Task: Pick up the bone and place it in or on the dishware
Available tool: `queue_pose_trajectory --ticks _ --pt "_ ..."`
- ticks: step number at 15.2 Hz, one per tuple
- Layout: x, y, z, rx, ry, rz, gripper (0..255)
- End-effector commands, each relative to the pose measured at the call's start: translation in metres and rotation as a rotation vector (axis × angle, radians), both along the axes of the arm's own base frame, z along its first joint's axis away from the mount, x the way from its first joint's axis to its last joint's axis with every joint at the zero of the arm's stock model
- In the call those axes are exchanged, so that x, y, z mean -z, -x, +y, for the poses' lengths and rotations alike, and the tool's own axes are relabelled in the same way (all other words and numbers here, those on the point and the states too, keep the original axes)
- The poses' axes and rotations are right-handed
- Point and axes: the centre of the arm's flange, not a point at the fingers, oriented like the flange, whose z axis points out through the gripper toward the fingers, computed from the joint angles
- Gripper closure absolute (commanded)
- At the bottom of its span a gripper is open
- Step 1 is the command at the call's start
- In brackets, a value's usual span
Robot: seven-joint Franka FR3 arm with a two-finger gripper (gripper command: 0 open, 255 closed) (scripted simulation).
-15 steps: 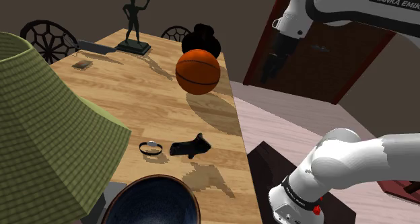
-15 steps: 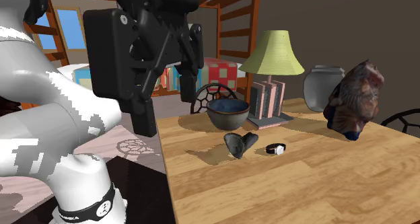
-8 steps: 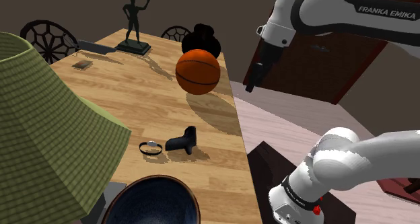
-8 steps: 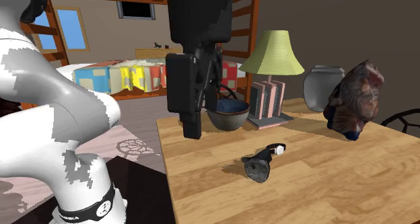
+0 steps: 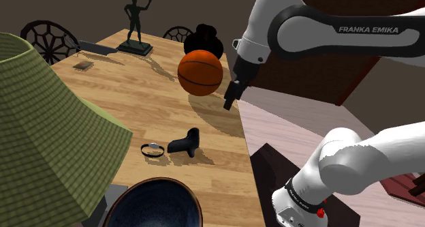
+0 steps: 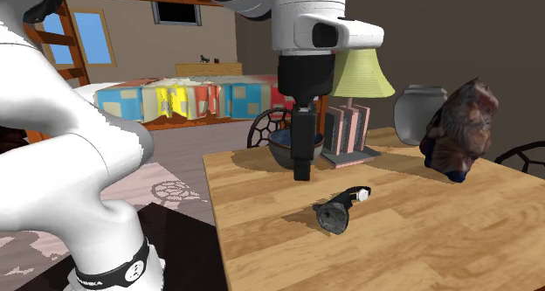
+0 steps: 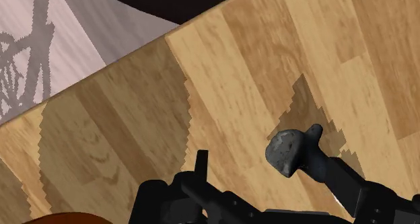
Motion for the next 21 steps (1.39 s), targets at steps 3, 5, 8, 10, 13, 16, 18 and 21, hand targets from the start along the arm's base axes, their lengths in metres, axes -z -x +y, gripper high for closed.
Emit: queue_pose_trajectory --ticks 3,5,8,10,13,16,18,21 --pt "0.023 -0.002 0.045 -0.058 -0.004 -0.011 0" --pt "0.035 -0.004 0.069 -0.087 -0.005 -0.016 0" --pt "0.052 -0.004 0.104 -0.13 -0.007 -0.023 0" --pt "0.064 -0.004 0.127 -0.159 -0.008 -0.028 0" --pt "0.081 -0.002 0.162 -0.202 -0.01 -0.035 0" --pt "0.094 -0.001 0.178 -0.221 -0.011 -0.038 0" --pt "0.104 -0.002 0.178 -0.221 -0.011 -0.038 0" --pt "0.12 -0.002 0.179 -0.221 -0.011 -0.038 0"
